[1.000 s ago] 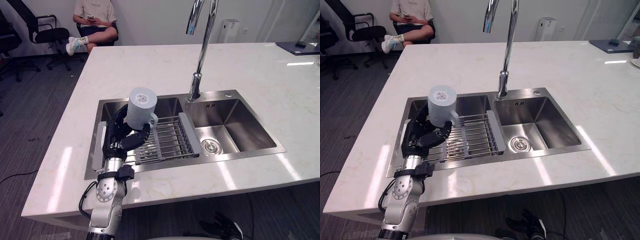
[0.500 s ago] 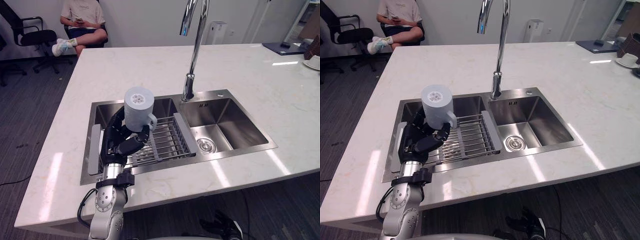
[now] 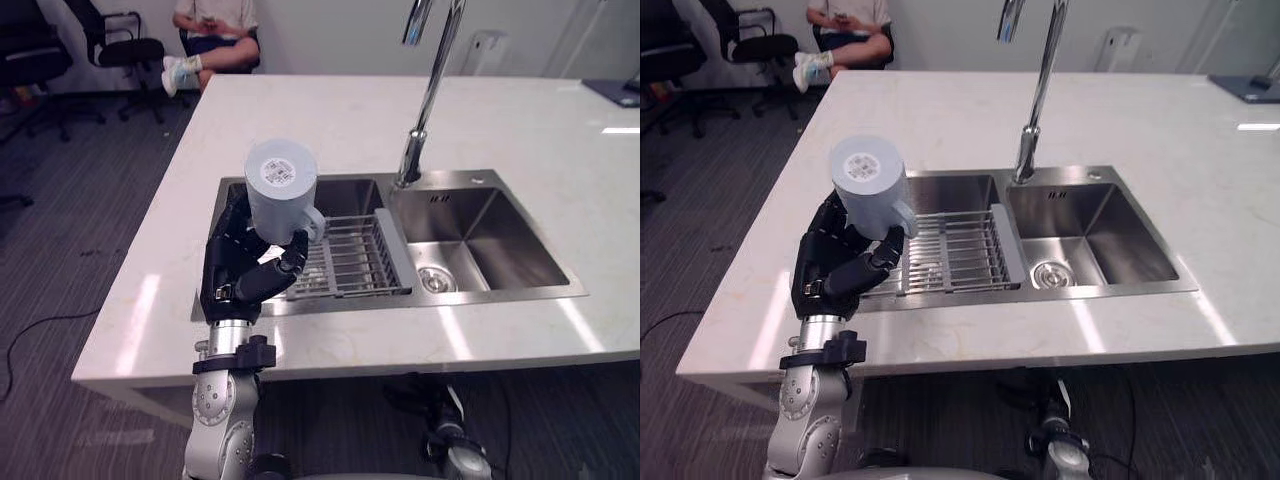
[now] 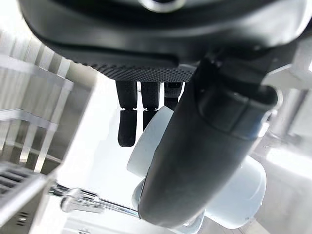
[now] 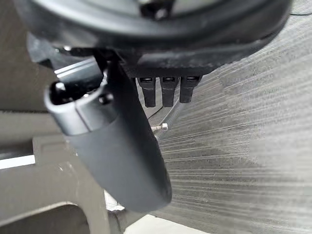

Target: Walk over to the sink, pick up the cup, carry it to the dishwasher, place the cup inside the dishwasher, then close the dishwasher door

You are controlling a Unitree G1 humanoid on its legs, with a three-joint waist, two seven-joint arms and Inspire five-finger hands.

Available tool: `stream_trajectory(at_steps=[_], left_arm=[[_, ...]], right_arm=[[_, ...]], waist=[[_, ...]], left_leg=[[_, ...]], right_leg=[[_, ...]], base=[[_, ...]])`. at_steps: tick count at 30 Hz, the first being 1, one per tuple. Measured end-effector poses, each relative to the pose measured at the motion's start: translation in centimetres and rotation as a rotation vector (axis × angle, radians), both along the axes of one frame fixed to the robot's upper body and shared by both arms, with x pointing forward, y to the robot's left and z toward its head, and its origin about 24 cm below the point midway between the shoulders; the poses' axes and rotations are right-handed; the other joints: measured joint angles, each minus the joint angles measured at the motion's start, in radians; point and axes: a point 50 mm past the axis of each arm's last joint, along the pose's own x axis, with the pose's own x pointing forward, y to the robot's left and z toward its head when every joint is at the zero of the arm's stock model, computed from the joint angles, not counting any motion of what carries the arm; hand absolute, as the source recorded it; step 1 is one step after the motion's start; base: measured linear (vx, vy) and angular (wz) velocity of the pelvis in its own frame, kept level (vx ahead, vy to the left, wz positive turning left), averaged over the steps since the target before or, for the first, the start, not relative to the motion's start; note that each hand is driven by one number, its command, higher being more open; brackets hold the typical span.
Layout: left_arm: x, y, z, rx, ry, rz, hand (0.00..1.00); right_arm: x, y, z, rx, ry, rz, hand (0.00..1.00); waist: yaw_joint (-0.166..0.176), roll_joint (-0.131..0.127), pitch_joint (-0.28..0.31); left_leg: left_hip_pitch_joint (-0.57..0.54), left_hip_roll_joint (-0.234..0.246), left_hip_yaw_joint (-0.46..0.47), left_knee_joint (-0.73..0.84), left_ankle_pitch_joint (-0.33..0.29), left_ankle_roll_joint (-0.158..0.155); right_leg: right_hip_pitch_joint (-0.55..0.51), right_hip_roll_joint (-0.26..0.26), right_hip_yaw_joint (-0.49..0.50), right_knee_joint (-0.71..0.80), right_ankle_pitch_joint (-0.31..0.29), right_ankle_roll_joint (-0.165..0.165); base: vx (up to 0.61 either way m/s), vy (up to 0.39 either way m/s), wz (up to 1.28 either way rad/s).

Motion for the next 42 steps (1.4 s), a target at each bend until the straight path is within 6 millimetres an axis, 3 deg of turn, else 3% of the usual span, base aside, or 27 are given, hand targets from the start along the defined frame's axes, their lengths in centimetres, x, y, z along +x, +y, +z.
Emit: stream_trajectory(at_steps=[4, 5, 6, 8, 10, 11, 12, 15, 20, 26, 28, 31, 32, 34, 38, 42], left_arm=[[0.0, 0.1, 0.0, -0.007, -0.001, 0.008, 0.3], [0.0, -0.1, 0.2, -0.009, -0.007, -0.001, 0.3], [-0.1, -0.4, 0.3, -0.017, -0.013, -0.017, 0.3], [-0.1, -1.0, 0.5, -0.025, -0.021, -0.044, 0.3], [-0.1, -1.7, 0.5, -0.031, -0.026, -0.079, 0.3], [-0.1, -2.2, 0.4, -0.043, -0.025, -0.095, 0.3], [0.1, -1.9, -0.1, -0.017, -0.007, -0.099, 0.3], [0.7, -1.8, -2.1, 0.028, 0.078, -0.11, 0.3], [0.9, -1.2, -4.1, 0.064, 0.166, -0.101, 0.3], [0.9, -0.9, -4.2, 0.082, 0.171, -0.103, 0.3], [0.9, -1.0, -4.2, 0.081, 0.172, -0.105, 0.3], [0.9, -1.1, -4.1, 0.078, 0.17, -0.11, 0.3], [0.8, -1.2, -4.1, 0.08, 0.169, -0.114, 0.3], [0.6, -1.4, -4.1, 0.071, 0.171, -0.112, 0.3], [0.2, -1.1, -3.4, 0.056, 0.145, -0.09, 0.3], [-0.2, -1.1, -2.9, -0.005, 0.131, -0.053, 0.3]], right_arm=[[-0.5, -0.4, -0.1, -0.011, 0.01, -0.048, 0.9], [-0.6, -0.5, -0.1, -0.008, 0.008, -0.069, 0.9], [-0.7, -0.6, 0.0, -0.01, 0.002, -0.083, 0.9], [-1.1, -0.9, 0.2, -0.019, -0.004, -0.093, 0.9], [-1.3, -1.0, 0.5, -0.026, -0.02, -0.099, 0.9], [-1.2, -1.5, 0.7, -0.04, -0.027, -0.097, 0.9], [-1.2, -0.7, 0.1, -0.014, -0.003, -0.098, 0.9], [-2.4, 0.3, -1.0, 0.021, 0.06, -0.077, 0.9], [-2.5, 0.8, -1.9, 0.032, 0.114, -0.053, 0.9], [-2.4, 0.0, -1.9, -0.005, 0.127, -0.022, 0.9], [-2.4, 0.0, -2.0, -0.015, 0.136, 0.0, 0.9], [-2.8, 0.1, -2.2, -0.017, 0.148, 0.011, 0.9], [-3.4, 0.3, -2.3, -0.014, 0.164, 0.015, 0.9], [-4.1, 0.4, -2.5, -0.012, 0.183, 0.017, 0.9], [-3.6, 1.3, -2.2, -0.005, 0.157, 0.058, 0.9], [-2.2, 1.9, -1.3, -0.005, 0.086, 0.075, 0.9]], waist=[[-0.002, 0.011, 0.024], [-0.009, -0.011, 0.032], [-0.018, -0.006, 0.032], [-0.034, -0.005, 0.03], [-0.057, 0.0, 0.023], [-0.061, 0.034, -0.001], [-0.056, 0.003, -0.009], [-0.077, -0.013, -0.027], [-0.084, 0.003, -0.03], [-0.085, 0.009, -0.027], [-0.083, 0.011, -0.025], [-0.09, 0.006, -0.019], [-0.101, -0.007, -0.019], [-0.096, -0.008, -0.021], [-0.053, 0.008, -0.027], [-0.049, 0.008, -0.025]], left_leg=[[-0.035, -0.004, -0.081, 0.009, 0.042, -0.011], [-0.027, -0.016, -0.07, -0.009, 0.049, 0.007], [-0.044, -0.002, -0.034, 0.096, -0.004, 0.042], [-0.022, 0.019, -0.006, 0.186, -0.056, 0.051], [0.051, 0.044, 0.016, 0.177, -0.088, 0.035], [0.104, 0.044, 0.014, 0.037, -0.138, -0.026], [0.118, 0.008, 0.03, -0.021, -0.113, -0.014], [0.136, -0.06, 0.001, -0.102, -0.047, 0.019], [0.149, -0.089, 0.004, -0.13, -0.033, 0.03], [0.2, -0.078, 0.007, -0.176, -0.015, 0.019], [0.207, -0.077, 0.006, -0.175, -0.014, 0.019], [0.203, -0.088, -0.021, -0.168, -0.014, 0.02], [0.19, -0.106, -0.059, -0.155, -0.014, 0.023], [0.174, -0.125, -0.103, -0.142, -0.015, 0.024], [0.122, -0.124, -0.17, -0.156, 0.015, 0.019], [0.038, -0.125, -0.262, -0.117, 0.046, -0.003]], right_leg=[[0.018, -0.007, -0.078, 0.004, 0.001, -0.028], [0.008, -0.039, -0.109, 0.01, 0.003, -0.04], [0.005, -0.055, -0.139, 0.01, 0.011, -0.037], [0.019, -0.081, -0.179, 0.013, 0.018, -0.027], [0.022, -0.106, -0.212, 0.015, 0.021, -0.015], [0.0, -0.103, -0.219, 0.023, 0.024, 0.007], [-0.014, -0.119, -0.188, 0.014, 0.03, 0.021], [0.031, -0.121, -0.125, -0.101, 0.089, 0.032], [0.075, -0.118, -0.104, -0.21, 0.155, 0.046], [0.105, -0.101, -0.089, -0.222, 0.159, 0.044], [0.101, -0.101, -0.085, -0.198, 0.152, 0.04], [0.061, -0.107, -0.022, -0.078, 0.074, 0.004], [0.048, -0.103, 0.066, -0.022, 0.012, 0.015], [0.037, -0.102, 0.106, 0.023, -0.029, 0.045], [0.022, -0.099, 0.044, 0.019, -0.032, 0.046], [0.031, -0.091, -0.044, 0.012, -0.022, 0.039]], base=[[-0.19, -0.036, 0.56], [-0.25, -0.008, 0.9], [-0.25, 0.016, 0.78], [-0.14, 0.082, 0.78], [-0.09, 0.168, 0.7], [-0.12, 0.258, 0.17], [-0.1, 0.217, 0.09], [-0.01, 0.16, 0.39], [0.05, 0.083, 0.03], [0.03, -0.032, -0.05], [-0.05, -0.021, -0.04], [-0.09, -0.013, 0.3], [-0.11, -0.046, 0.95], [-0.1, -0.08, 0.77], [-0.04, -0.076, 0.53], [0.02, -0.08, 0.85]])
